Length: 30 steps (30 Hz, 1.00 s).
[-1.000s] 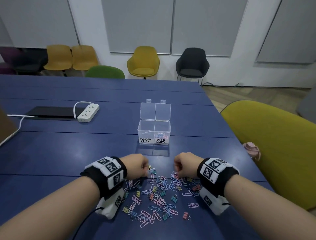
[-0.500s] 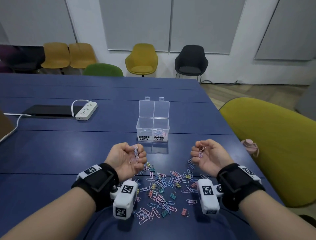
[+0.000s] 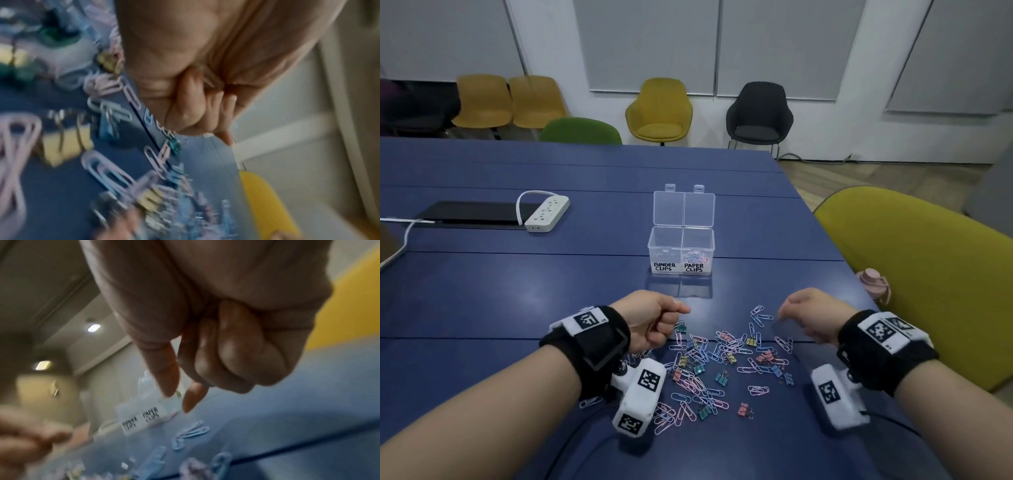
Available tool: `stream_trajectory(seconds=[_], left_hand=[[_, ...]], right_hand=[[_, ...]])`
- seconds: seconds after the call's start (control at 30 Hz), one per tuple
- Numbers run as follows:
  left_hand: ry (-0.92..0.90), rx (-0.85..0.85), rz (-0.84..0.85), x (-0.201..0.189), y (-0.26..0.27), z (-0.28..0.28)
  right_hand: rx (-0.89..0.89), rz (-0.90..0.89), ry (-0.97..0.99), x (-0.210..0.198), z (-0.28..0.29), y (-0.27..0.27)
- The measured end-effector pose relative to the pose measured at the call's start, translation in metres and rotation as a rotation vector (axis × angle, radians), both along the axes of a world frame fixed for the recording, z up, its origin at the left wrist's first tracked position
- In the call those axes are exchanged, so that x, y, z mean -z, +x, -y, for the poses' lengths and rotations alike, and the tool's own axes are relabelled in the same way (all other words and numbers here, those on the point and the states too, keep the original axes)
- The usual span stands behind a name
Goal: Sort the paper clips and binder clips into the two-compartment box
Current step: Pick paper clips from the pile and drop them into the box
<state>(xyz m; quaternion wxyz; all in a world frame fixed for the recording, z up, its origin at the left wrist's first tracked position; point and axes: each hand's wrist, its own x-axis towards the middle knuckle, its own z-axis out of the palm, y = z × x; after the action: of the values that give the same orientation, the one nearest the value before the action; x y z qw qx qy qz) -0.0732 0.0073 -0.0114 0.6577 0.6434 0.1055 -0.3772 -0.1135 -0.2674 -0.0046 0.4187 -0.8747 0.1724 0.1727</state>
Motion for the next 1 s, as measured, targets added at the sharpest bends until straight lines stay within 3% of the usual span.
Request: stream_trajectory(seconds=[0.1, 0.17, 0.27, 0.47, 0.7, 0.9, 1.0], left_hand=[[0.339, 0.259, 0.391, -0.007, -0.005, 0.010], [0.624, 0.534, 0.720, -0.011, -0.007, 0.015], [0.840, 0.808, 0.911, -0.016, -0.012, 0.025], [0.942, 0.971, 0.911, -0.011, -0.014, 0.041], [0.945, 0.959, 0.913, -0.005, -0.011, 0.042], [0.835, 0.756, 0.892, -0.012, -0.007, 0.029], [0.450, 0.438, 0.533, -0.013, -0.004, 0.024]], right_hand=[[-0.245, -0.066, -0.510, -0.007, 0.001, -0.005], [-0.300, -0.120, -0.603, -0.002, -0.001, -0.005], [-0.321, -0.134, -0.642, 0.008, -0.007, -0.002], [-0.402, -0.115, -0.728, 0.011, -0.023, 0.011], [-0.483, -0.176, -0.742, 0.009, -0.026, 0.018], [-0.515, -0.110, -0.669, 0.010, -0.023, 0.018], [-0.503, -0.091, -0.623, 0.013, -0.022, 0.016]])
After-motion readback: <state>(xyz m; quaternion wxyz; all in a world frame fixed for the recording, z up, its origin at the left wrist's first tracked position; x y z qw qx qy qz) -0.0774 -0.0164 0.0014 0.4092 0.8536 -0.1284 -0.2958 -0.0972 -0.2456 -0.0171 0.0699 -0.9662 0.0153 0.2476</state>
